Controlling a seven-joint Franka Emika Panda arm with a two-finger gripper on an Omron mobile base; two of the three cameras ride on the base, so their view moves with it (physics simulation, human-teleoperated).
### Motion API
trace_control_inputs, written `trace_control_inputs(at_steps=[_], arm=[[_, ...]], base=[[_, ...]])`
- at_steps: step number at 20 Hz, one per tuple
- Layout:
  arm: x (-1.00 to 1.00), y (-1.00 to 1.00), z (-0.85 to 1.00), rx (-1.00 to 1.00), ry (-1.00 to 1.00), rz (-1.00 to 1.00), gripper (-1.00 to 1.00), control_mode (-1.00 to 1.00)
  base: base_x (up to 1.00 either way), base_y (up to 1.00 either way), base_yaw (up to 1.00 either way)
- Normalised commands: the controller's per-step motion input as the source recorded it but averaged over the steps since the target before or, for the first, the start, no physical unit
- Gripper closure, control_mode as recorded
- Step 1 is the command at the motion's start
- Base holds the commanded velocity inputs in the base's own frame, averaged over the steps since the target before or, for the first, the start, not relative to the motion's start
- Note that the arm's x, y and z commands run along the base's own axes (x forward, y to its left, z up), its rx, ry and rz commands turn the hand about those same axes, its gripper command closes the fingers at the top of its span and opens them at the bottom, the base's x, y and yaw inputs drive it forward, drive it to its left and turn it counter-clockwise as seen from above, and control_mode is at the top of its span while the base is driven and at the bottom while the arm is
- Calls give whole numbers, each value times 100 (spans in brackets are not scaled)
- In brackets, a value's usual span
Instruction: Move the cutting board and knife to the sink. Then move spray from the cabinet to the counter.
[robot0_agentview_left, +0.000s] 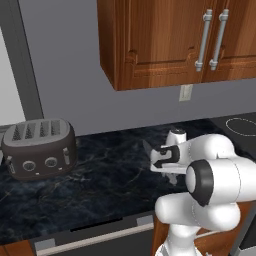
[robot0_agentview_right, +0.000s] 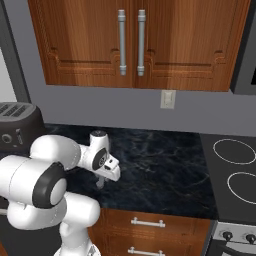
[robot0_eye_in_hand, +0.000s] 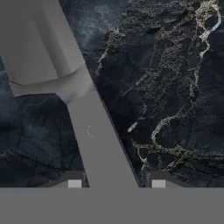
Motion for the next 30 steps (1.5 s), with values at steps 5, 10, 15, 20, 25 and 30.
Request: trace_control_inputs(at_steps=[5, 10, 15, 20, 25, 30], arm=[[-32, -13, -26, 0, -2, -5, 100, -100], [-36, -3, 12, 0, -13, -6, 100, -100], [-30, 0, 33, 0, -7, -3, 100, -100], [-34, 2, 41, 0, -8, 0, 100, -100], [-26, 0, 40, -2, -8, 0, 100, -100], [-27, -2, 36, -1, 0, 0, 100, -100]], base=[[0, 0, 0], [0, 0, 0], [0, 0, 0], [0, 0, 0], [0, 0, 0], [0, 0, 0]])
